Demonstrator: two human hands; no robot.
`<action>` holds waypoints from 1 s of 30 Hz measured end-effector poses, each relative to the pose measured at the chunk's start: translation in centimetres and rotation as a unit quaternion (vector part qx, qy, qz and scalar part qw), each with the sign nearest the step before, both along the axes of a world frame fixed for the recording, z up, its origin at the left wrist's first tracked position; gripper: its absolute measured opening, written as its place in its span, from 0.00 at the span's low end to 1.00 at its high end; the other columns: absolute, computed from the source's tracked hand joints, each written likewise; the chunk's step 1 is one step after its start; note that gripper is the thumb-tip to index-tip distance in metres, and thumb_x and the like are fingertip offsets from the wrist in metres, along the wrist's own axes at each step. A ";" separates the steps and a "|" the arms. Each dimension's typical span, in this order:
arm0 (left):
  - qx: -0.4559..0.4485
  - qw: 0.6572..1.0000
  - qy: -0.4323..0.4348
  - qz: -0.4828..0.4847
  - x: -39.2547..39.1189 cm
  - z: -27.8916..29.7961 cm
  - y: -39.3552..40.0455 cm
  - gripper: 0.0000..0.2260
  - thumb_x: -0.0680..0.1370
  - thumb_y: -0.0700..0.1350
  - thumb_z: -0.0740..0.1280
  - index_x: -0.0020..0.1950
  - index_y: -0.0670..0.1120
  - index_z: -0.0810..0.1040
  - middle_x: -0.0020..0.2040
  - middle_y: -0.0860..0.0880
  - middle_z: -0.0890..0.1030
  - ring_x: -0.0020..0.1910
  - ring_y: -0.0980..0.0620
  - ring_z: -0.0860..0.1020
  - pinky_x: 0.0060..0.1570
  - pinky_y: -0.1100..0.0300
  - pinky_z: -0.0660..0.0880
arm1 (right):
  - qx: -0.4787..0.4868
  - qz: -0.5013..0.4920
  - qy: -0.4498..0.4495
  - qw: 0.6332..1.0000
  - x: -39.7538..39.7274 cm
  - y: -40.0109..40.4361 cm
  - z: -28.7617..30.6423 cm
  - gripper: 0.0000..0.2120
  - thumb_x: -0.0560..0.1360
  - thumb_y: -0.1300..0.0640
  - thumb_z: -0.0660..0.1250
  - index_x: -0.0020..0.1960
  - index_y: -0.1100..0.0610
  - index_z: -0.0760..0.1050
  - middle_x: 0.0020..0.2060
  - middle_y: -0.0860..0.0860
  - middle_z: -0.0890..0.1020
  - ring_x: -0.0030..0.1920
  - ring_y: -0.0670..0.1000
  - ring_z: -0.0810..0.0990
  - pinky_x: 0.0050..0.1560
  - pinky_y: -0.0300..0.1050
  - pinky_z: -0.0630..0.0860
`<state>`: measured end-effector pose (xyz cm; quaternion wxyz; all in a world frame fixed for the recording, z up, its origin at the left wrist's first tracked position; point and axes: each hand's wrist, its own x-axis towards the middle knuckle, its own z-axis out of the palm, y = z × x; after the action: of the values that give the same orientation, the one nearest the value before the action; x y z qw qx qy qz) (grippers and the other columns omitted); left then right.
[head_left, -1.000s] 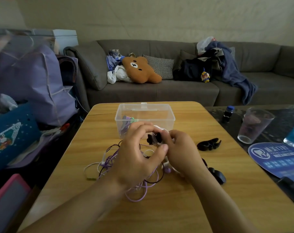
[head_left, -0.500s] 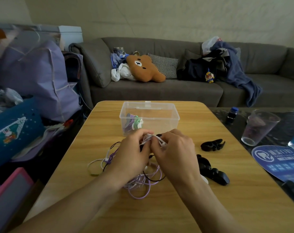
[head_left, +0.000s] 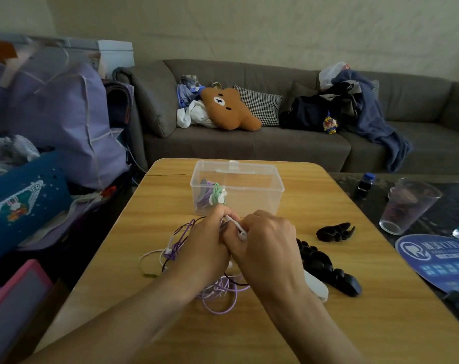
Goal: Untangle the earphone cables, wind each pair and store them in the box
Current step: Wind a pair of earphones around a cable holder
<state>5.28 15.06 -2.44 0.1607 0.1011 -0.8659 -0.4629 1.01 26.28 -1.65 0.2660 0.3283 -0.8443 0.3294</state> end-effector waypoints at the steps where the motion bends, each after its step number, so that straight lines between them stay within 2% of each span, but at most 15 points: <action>1: 0.002 1.000 0.000 -0.003 0.0 0.0 0.0 0.21 0.72 0.28 0.58 0.48 0.54 0.73 0.36 0.53 0.80 0.35 0.53 0.78 0.32 0.59 0.72 | 0.003 0.003 -0.002 1.000 -0.1 0.1 0.0 0.15 0.71 0.54 0.67 0.27 0.58 0.73 0.24 0.51 0.72 0.22 0.53 0.68 0.26 0.42 0.59; 4: 0.001 1.000 0.000 -0.008 0.1 0.2 0.2 0.18 0.76 0.30 0.59 0.46 0.55 0.72 0.33 0.54 0.78 0.29 0.61 0.75 0.28 0.64 0.68 | 0.026 0.014 -0.019 0.999 -0.3 0.3 0.1 0.15 0.74 0.53 0.64 0.30 0.58 0.75 0.27 0.52 0.74 0.24 0.53 0.69 0.28 0.43 0.59; 7: 0.015 1.000 0.007 -0.021 0.0 0.5 0.3 0.14 0.81 0.35 0.59 0.45 0.54 0.72 0.30 0.56 0.78 0.28 0.64 0.75 0.28 0.70 0.68 | 0.036 0.030 -0.036 0.998 -0.5 1.0 0.3 0.15 0.77 0.54 0.65 0.33 0.59 0.74 0.30 0.52 0.74 0.27 0.53 0.69 0.28 0.41 0.56; 10: 0.008 0.999 -0.015 -0.034 -0.3 0.3 0.0 0.11 0.83 0.41 0.59 0.46 0.56 0.73 0.34 0.54 0.81 0.31 0.60 0.77 0.35 0.58 0.76 | 0.054 0.053 -0.070 0.995 -0.6 1.5 0.4 0.15 0.80 0.52 0.63 0.39 0.59 0.76 0.36 0.53 0.76 0.35 0.54 0.74 0.35 0.45 0.61; 13: 0.008 0.998 -0.028 -0.048 -0.3 0.0 -0.2 0.09 0.84 0.45 0.58 0.49 0.56 0.74 0.38 0.51 0.82 0.34 0.55 0.80 0.40 0.50 0.78 | 0.061 0.054 -0.096 0.992 -0.9 1.6 0.2 0.15 0.81 0.51 0.61 0.43 0.60 0.78 0.40 0.53 0.78 0.39 0.54 0.76 0.38 0.47 0.66; 17: -0.001 0.998 0.000 -0.063 0.0 0.6 -0.2 0.09 0.84 0.41 0.57 0.53 0.55 0.72 0.35 0.55 0.80 0.32 0.56 0.77 0.36 0.55 0.76 | 0.042 0.063 -0.140 0.987 -1.2 1.6 0.6 0.15 0.81 0.49 0.63 0.39 0.56 0.74 0.34 0.49 0.75 0.33 0.47 0.72 0.31 0.36 0.63; 20: -0.015 0.997 0.010 -0.074 0.2 1.3 -0.3 0.08 0.84 0.39 0.58 0.54 0.53 0.71 0.38 0.54 0.80 0.31 0.56 0.79 0.35 0.54 0.78 | 0.024 0.084 -0.171 0.981 -1.2 1.7 1.2 0.10 0.79 0.50 0.67 0.40 0.52 0.75 0.33 0.45 0.76 0.31 0.44 0.73 0.32 0.33 0.68; 23: -0.080 0.995 0.014 -0.059 0.1 1.6 -0.2 0.10 0.81 0.36 0.60 0.52 0.52 0.69 0.40 0.53 0.78 0.35 0.59 0.77 0.33 0.63 0.73 | 0.042 0.096 -0.145 0.984 -1.1 1.7 1.5 0.04 0.76 0.55 0.71 0.44 0.55 0.80 0.39 0.49 0.81 0.36 0.45 0.77 0.33 0.35 0.70; 25: -0.110 0.993 0.013 -0.047 0.2 1.7 0.2 0.14 0.79 0.34 0.61 0.51 0.54 0.66 0.42 0.54 0.78 0.37 0.63 0.76 0.32 0.68 0.69 | 0.038 0.087 -0.100 0.990 -1.1 1.6 1.4 0.03 0.71 0.58 0.73 0.40 0.56 0.81 0.36 0.51 0.82 0.35 0.48 0.78 0.33 0.40 0.72; 27: -0.125 0.991 0.009 -0.047 0.2 1.6 0.3 0.15 0.77 0.34 0.62 0.51 0.55 0.65 0.44 0.53 0.78 0.38 0.63 0.76 0.33 0.71 0.68 | 0.023 0.073 -0.070 0.995 -1.1 1.5 1.2 0.05 0.68 0.58 0.75 0.36 0.57 0.81 0.31 0.51 0.81 0.31 0.50 0.77 0.30 0.45 0.73; 30: -0.104 0.992 -0.009 -0.069 0.0 1.3 -0.3 0.12 0.78 0.34 0.61 0.50 0.52 0.66 0.43 0.54 0.78 0.37 0.63 0.76 0.33 0.70 0.68 | 0.009 0.081 -0.065 0.995 -0.8 1.2 0.5 0.08 0.69 0.59 0.73 0.34 0.58 0.76 0.29 0.51 0.78 0.28 0.51 0.74 0.27 0.43 0.67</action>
<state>5.27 14.78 -1.13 0.1302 0.0280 -0.9156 -0.3795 0.19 27.51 -1.12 0.1803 0.3760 -0.8331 0.3633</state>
